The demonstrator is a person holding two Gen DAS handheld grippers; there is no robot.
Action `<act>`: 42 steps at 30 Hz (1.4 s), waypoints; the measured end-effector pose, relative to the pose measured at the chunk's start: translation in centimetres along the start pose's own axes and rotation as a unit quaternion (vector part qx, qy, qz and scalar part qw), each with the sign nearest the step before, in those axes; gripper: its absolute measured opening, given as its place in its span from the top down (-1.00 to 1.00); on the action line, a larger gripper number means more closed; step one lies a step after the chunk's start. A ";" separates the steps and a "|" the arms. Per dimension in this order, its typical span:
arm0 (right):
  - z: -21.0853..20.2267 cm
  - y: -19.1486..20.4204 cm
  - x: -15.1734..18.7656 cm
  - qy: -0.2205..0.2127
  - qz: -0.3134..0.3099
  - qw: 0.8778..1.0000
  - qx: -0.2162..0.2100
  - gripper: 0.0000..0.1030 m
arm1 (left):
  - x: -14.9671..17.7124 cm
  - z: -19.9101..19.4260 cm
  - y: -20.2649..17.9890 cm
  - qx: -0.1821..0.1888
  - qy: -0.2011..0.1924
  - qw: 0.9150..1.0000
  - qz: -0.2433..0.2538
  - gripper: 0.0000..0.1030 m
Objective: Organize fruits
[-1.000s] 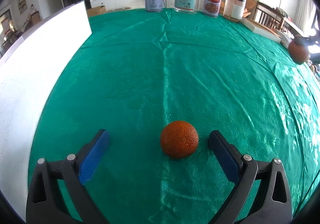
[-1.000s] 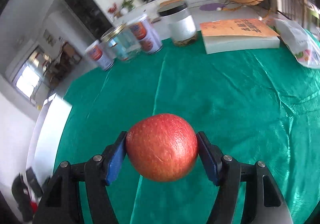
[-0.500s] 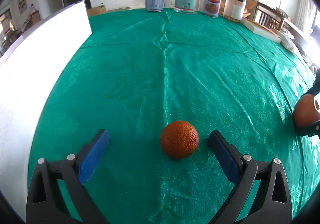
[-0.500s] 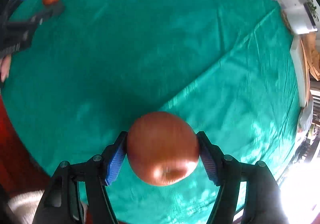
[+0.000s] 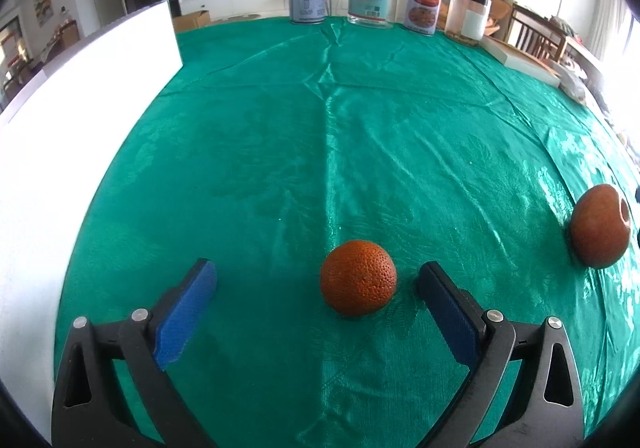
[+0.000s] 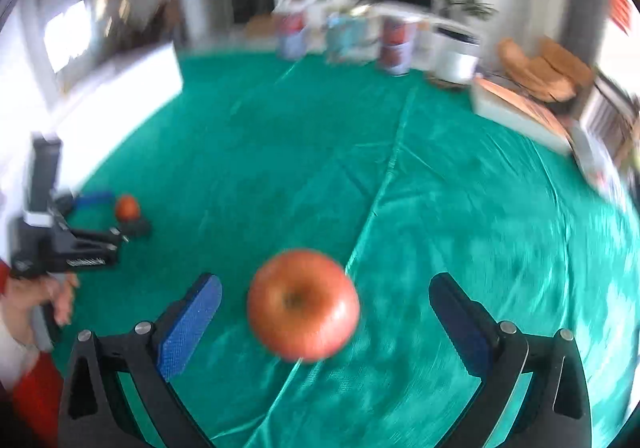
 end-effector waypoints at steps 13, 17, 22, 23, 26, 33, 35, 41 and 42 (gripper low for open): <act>-2.2 -2.8 7.6 0.049 0.045 0.994 0.082 -1.00 | 2.1 -2.5 -0.9 0.085 0.028 0.995 0.047 -0.93; -1.7 -2.4 6.3 0.038 0.065 0.997 0.012 -1.00 | 0.7 -1.8 -1.9 0.066 0.025 0.996 0.059 -0.25; 0.2 -0.4 3.7 0.023 0.024 0.999 -0.018 -1.00 | 0.0 -1.8 -1.2 0.066 0.010 0.997 0.026 0.43; 0.8 0.1 3.0 0.021 0.015 0.999 -0.021 -1.00 | 0.0 -2.0 -0.9 0.074 0.005 0.997 0.014 0.44; 3.2 1.1 1.1 0.021 -0.002 1.000 -0.009 -1.00 | 0.4 -3.3 -0.2 0.083 -0.002 0.997 -0.002 0.44; 4.2 0.8 -0.5 0.055 0.032 0.998 -0.017 -0.33 | 1.1 -10.8 3.5 0.163 -0.007 0.984 -0.074 0.45; 2.9 2.9 -1.5 0.055 0.031 0.996 -0.058 -0.33 | 0.4 -14.7 6.2 0.189 -0.032 0.976 -0.102 0.45; 0.3 18.0 -8.8 0.050 -0.034 0.975 -0.213 -0.33 | -2.9 -23.0 19.5 0.094 -0.114 0.975 -0.163 0.44; 0.4 21.1 -10.0 0.053 -0.048 0.969 -0.235 -0.33 | -3.3 -22.7 21.6 0.070 -0.112 0.976 -0.172 0.44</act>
Point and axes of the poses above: each gripper's, at about its wrist camera, not at the fingertips, and z roughly the way its jaws point, y to its left, x to its underside, the point moved 5 cm from there along z, roughly the way its jaws point, and after that the axes turned 6 degrees about z, right-handed, at the moved point
